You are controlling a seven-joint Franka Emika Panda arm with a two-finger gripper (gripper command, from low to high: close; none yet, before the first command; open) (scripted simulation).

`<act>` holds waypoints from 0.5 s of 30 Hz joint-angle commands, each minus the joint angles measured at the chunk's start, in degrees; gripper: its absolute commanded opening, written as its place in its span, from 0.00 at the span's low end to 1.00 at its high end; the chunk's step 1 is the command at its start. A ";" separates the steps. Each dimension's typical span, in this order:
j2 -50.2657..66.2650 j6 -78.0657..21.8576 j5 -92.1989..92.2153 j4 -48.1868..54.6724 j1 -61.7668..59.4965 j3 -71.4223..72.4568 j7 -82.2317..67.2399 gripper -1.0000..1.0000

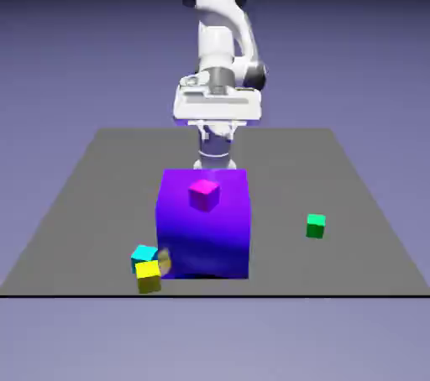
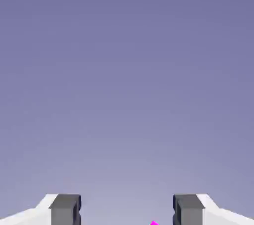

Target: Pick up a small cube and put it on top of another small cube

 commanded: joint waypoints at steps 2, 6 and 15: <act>4.16 -3.16 -1.98 1.80 1.25 2.77 -0.54 0.50; 12.46 -9.48 -5.93 5.39 3.74 8.31 -1.61 0.50; 31.15 -23.69 -14.83 13.48 9.34 20.76 -4.03 0.50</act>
